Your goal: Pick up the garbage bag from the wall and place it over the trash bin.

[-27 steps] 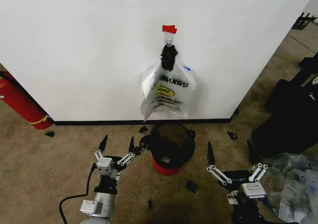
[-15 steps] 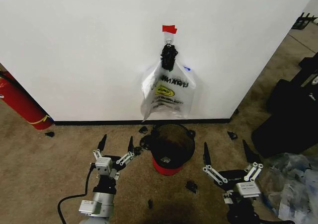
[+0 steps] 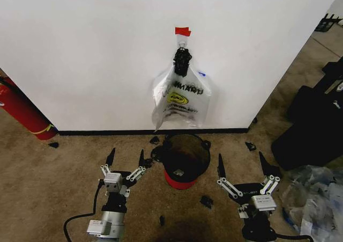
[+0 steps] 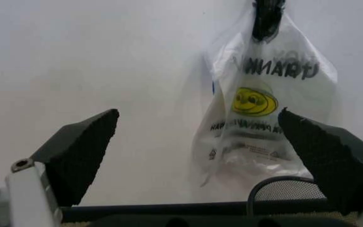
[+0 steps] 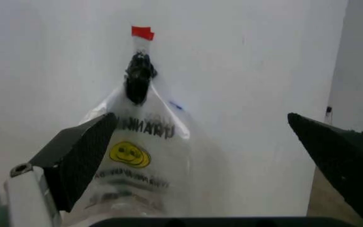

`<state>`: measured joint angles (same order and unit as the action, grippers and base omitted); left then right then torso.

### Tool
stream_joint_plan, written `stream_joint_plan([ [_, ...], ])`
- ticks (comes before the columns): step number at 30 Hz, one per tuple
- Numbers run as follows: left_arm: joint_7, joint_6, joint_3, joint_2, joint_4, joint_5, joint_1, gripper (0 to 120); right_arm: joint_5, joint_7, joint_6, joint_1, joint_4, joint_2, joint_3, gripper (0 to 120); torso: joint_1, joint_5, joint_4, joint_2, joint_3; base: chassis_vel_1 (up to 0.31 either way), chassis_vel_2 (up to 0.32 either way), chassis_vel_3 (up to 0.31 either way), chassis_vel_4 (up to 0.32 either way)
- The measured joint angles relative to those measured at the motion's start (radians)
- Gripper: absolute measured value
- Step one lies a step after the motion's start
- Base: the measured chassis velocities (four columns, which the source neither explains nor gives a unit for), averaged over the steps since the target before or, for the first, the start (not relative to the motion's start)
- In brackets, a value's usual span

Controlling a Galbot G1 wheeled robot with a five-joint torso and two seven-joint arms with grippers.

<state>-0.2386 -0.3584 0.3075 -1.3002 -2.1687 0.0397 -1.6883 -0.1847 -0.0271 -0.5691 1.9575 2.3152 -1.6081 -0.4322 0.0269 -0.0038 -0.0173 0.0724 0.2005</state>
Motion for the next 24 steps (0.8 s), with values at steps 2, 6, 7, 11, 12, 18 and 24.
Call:
stream_joint_plan([
  [2,0.000,0.000,-0.001,-0.006,-0.002,-0.006,-0.003,100,0.007,0.000,0.004,-0.002,-0.003,0.000,-0.001,100,0.000,0.0000,0.0000,0.000,0.000,0.000,0.000,0.000,0.000],
  [6,-0.001,0.000,-0.015,-0.029,-0.013,-0.027,-0.019,100,0.027,0.000,0.017,-0.009,-0.006,0.000,-0.014,100,0.000,0.0000,0.0000,0.000,0.000,0.000,0.000,0.000,0.000],
  [7,-0.001,-0.001,-0.017,-0.031,-0.014,-0.031,-0.021,100,0.030,0.001,0.020,-0.011,-0.006,0.000,-0.017,100,0.000,0.0000,0.0000,0.000,0.000,0.000,0.000,0.000,0.000],
  [11,-0.002,-0.006,-0.022,-0.036,-0.016,-0.044,-0.026,100,0.036,0.001,0.025,-0.012,-0.005,0.000,-0.026,100,0.000,0.0000,0.0000,0.000,0.000,0.000,0.000,0.000,0.000],
  [12,-0.003,-0.007,-0.023,-0.037,-0.016,-0.045,-0.027,100,0.037,0.002,0.025,-0.012,-0.004,0.000,-0.029,100,0.000,0.0000,0.0000,0.000,0.000,0.000,0.000,0.000,0.000],
  [18,-0.007,-0.010,-0.020,-0.035,-0.016,-0.044,-0.024,100,0.042,0.002,0.024,-0.009,-0.005,0.000,-0.044,100,0.000,0.0000,0.0000,0.000,0.000,0.000,0.000,0.000,0.000],
  [24,-0.009,-0.010,-0.021,-0.035,-0.012,-0.043,-0.022,100,0.042,0.003,0.023,-0.010,-0.009,0.000,-0.046,100,0.000,0.0000,0.0000,0.000,0.000,0.000,0.000,0.000,0.000],
])
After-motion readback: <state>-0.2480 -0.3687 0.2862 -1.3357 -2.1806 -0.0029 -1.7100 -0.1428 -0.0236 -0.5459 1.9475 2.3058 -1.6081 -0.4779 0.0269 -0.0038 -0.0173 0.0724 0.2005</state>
